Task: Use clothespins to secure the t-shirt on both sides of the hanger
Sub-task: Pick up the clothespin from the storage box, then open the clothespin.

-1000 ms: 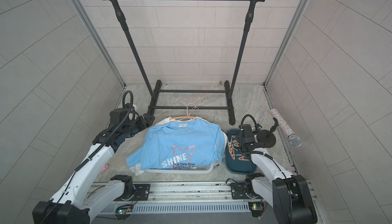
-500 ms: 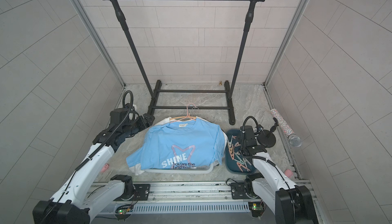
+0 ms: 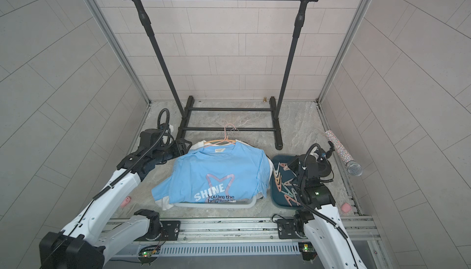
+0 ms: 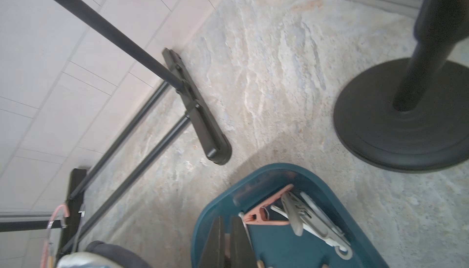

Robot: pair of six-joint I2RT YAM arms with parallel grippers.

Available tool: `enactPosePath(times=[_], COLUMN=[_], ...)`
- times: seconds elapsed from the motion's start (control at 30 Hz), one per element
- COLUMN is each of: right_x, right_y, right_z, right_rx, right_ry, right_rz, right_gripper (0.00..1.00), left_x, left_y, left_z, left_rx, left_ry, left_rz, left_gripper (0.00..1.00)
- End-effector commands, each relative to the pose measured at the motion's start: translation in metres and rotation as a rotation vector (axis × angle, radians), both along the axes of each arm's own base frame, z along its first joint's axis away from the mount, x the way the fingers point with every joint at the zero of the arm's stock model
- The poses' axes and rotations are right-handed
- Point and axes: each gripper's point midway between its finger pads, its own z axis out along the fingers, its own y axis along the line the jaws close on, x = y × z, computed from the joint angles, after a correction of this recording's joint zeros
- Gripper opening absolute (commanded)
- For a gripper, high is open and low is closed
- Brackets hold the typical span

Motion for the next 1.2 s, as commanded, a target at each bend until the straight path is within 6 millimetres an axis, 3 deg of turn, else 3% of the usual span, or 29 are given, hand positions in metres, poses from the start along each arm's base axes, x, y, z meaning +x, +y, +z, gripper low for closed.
enactPosePath(times=[0.0,0.07,0.2,0.33,0.47,0.67,0.77,1.17], right_x=[-0.003,0.000,0.011,0.015,0.018,0.012,0.014,0.016], right_y=[0.007,0.016,0.040,0.059,0.098,0.154,0.176,0.224], right_z=[0.030,0.051,0.112,0.151,0.176,0.198,0.203,0.203], right_rx=[-0.017,-0.013,0.023,0.062,0.143,0.052,0.017,0.067], right_ry=[-0.021,-0.067,-0.247,-0.349,-0.426,-0.510,-0.522,-0.555], right_rz=[0.065,0.115,0.231,0.293,0.378,0.457,0.512,0.585], right_gripper=[0.00,0.00,0.00,0.00,0.00,0.00,0.00,0.00], left_x=[-0.007,-0.018,-0.043,-0.069,-0.081,-0.063,-0.068,-0.070], left_y=[-0.036,-0.060,-0.109,-0.149,-0.176,-0.182,-0.186,-0.183], left_z=[0.043,0.059,0.084,0.105,0.112,0.104,0.103,0.105], left_rx=[0.093,0.156,0.170,0.141,0.141,0.151,0.098,0.075], left_ry=[-0.194,-0.300,-0.535,-0.774,-0.904,-0.877,-0.884,-0.940], left_rz=[-0.174,-0.274,-0.468,-0.606,-0.657,-0.578,-0.593,-0.572], left_gripper=[0.71,0.71,0.73,0.75,0.76,0.70,0.70,0.71])
